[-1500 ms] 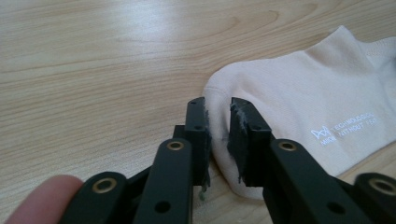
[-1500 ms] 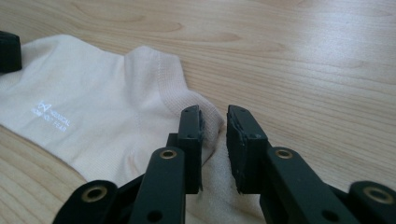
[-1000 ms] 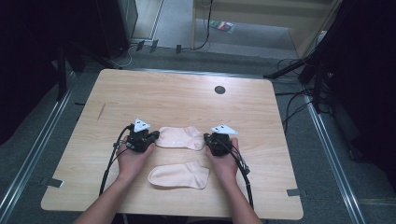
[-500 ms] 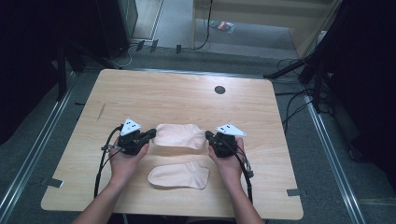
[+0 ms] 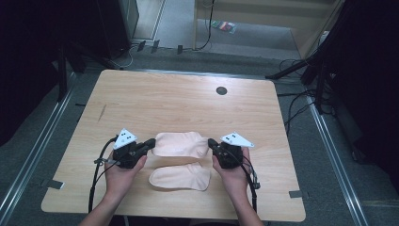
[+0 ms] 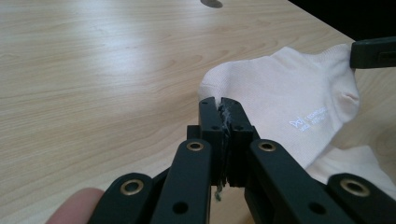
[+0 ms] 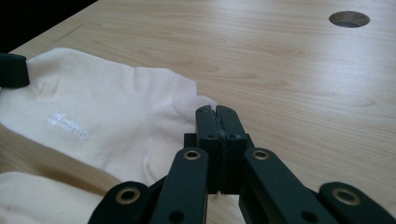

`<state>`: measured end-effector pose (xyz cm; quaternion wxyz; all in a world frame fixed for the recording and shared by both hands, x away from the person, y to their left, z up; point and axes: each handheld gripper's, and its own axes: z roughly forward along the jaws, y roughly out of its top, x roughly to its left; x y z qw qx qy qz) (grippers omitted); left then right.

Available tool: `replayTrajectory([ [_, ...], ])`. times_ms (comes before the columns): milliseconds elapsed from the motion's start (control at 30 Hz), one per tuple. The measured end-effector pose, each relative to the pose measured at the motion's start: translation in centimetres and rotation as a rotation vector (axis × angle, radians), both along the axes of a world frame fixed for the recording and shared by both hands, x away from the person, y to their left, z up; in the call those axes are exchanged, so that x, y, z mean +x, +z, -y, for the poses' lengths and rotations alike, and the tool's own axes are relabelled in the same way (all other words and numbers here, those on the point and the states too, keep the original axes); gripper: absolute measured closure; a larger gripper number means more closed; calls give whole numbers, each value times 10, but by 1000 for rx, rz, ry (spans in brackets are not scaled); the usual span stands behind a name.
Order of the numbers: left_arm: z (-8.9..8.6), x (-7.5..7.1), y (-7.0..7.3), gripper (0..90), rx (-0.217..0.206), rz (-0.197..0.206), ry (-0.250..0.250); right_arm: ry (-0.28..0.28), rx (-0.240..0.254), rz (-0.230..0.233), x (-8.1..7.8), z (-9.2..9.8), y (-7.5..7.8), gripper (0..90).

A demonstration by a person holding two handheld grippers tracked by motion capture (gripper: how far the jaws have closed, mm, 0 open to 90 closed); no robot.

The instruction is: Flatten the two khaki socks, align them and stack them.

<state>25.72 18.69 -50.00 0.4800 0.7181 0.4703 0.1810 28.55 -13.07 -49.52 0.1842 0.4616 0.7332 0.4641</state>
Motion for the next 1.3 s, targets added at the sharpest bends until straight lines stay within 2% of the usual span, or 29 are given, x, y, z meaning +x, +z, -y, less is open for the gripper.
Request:
replayTrajectory([
  [300,4,-26,0,898,3,-7,-21,16,-3,-5,-23,6,0,900],
  [367,4,-33,-3,898,-6,-23,-31,25,-6,-13,-32,8,-3,900],
  [433,5,-37,-4,898,3,-23,-34,25,-8,-17,-34,9,-3,900],
  [467,6,-40,-5,898,0,-30,-40,32,-12,-23,-41,10,-5,900],
  [567,8,-49,-10,898,1,-38,-49,34,-20,-32,-49,13,-7,900],
  [767,13,-63,-18,898,27,-59,-73,45,-27,-44,-60,14,-8,900],
  [900,13,-67,-23,898,54,-68,-84,50,-40,-53,-64,13,-14,900],
  [967,13,-68,-28,898,87,-71,-85,54,-35,-66,-64,12,-18,900],
  [1100,12,-66,-34,897,101,-86,-79,66,-50,-93,-66,8,-26,900],
  [1133,12,-66,-35,897,93,-87,-72,74,-57,-95,-66,7,-27,900],
  [1300,10,-61,-40,896,112,-90,-63,74,-58,-122,-67,7,-31,900],
])
